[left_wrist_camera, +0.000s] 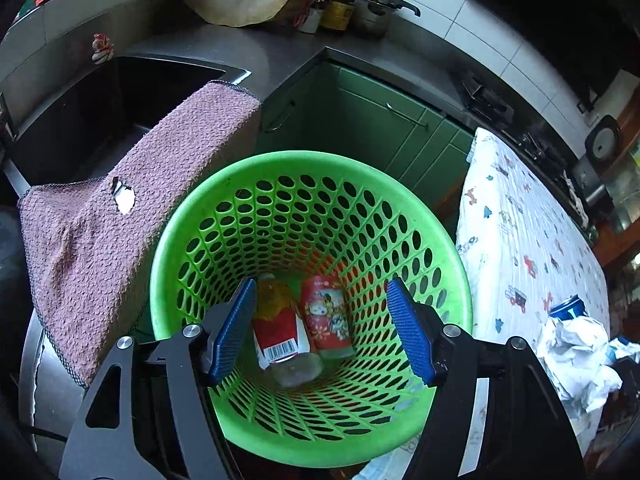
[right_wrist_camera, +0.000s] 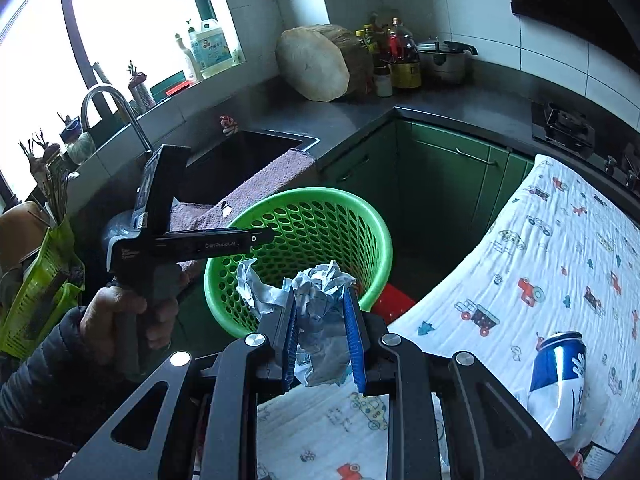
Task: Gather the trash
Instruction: 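Drop the bottle and foil into the green basket from both grippers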
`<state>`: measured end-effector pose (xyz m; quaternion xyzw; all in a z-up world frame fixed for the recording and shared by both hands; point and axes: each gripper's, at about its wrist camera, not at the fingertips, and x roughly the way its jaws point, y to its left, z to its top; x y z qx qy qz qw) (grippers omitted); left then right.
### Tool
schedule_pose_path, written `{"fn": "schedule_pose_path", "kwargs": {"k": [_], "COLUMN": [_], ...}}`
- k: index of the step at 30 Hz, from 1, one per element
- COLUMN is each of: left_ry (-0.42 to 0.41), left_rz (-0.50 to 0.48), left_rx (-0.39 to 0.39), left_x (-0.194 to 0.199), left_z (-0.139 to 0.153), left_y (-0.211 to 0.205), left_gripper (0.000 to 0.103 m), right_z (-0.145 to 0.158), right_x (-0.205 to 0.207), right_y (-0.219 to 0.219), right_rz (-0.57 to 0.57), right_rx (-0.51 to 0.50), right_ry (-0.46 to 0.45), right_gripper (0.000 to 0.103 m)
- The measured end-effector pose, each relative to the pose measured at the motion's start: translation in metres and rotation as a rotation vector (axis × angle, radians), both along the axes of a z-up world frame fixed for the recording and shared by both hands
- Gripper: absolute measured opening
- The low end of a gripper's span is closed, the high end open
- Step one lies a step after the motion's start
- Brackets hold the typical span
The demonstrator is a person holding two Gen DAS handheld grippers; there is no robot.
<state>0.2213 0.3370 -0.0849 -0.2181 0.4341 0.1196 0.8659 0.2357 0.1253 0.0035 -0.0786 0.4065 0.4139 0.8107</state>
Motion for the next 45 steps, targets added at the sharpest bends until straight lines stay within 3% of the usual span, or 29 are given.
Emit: {"fn": "schedule_pose_path", "kwargs": {"k": [13, 21, 30, 38, 45], "left_ry": [-0.031, -0.021, -0.024, -0.035, -0.034], "left_rz": [0.085, 0.113, 0.08, 0.032, -0.004], "left_rx": [-0.01, -0.031, -0.026, -0.018, -0.018], "left_x": [-0.051, -0.066, -0.063, -0.059, -0.064], "left_z": [0.013, 0.008, 0.013, 0.021, 0.025], "left_y": [0.023, 0.025, 0.009, -0.021, -0.051], "left_gripper": [0.071, 0.075, 0.075, 0.076, 0.076], "right_z": [-0.028, -0.038, -0.027, -0.004, -0.006], "right_x": [0.03, 0.037, 0.028, -0.004, -0.041], "right_y": [0.077, 0.086, 0.064, 0.01, -0.047], "right_rz": [0.086, 0.106, 0.106, 0.108, 0.09], "right_rx": [-0.057, -0.048, -0.04, -0.037, -0.02], "right_ry": [0.041, 0.047, 0.037, 0.0, 0.013], "right_gripper": [0.023, 0.023, 0.023, 0.023, 0.024]}}
